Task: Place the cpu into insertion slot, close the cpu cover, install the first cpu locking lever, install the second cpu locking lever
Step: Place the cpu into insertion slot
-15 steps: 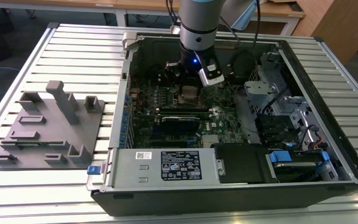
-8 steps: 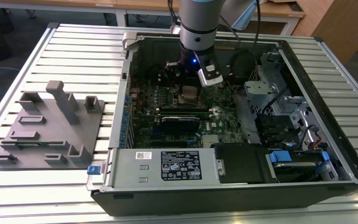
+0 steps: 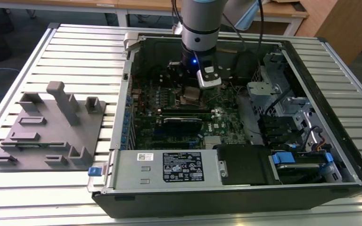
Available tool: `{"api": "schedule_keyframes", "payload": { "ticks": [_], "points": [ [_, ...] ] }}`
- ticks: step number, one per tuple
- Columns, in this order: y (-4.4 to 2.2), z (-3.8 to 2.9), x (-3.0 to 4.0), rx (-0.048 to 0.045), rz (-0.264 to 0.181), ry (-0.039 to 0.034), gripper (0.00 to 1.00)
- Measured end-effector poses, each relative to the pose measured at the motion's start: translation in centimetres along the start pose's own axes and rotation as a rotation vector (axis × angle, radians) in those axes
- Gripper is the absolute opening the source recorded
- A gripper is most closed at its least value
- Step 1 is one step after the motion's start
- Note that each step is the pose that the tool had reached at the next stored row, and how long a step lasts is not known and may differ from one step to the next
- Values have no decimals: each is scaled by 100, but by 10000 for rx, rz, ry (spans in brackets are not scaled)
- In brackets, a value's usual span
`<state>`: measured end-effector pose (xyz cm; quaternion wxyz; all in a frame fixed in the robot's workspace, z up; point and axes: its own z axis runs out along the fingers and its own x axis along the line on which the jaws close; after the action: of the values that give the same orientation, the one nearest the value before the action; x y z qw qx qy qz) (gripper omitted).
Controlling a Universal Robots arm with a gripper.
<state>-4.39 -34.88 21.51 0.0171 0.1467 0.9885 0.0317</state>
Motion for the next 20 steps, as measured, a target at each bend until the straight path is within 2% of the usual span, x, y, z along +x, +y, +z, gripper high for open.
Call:
{"api": "schedule_keyframes", "payload": {
  "ticks": [20],
  "points": [
    [0,9,0,89,3625,-246,54]
  ]
}}
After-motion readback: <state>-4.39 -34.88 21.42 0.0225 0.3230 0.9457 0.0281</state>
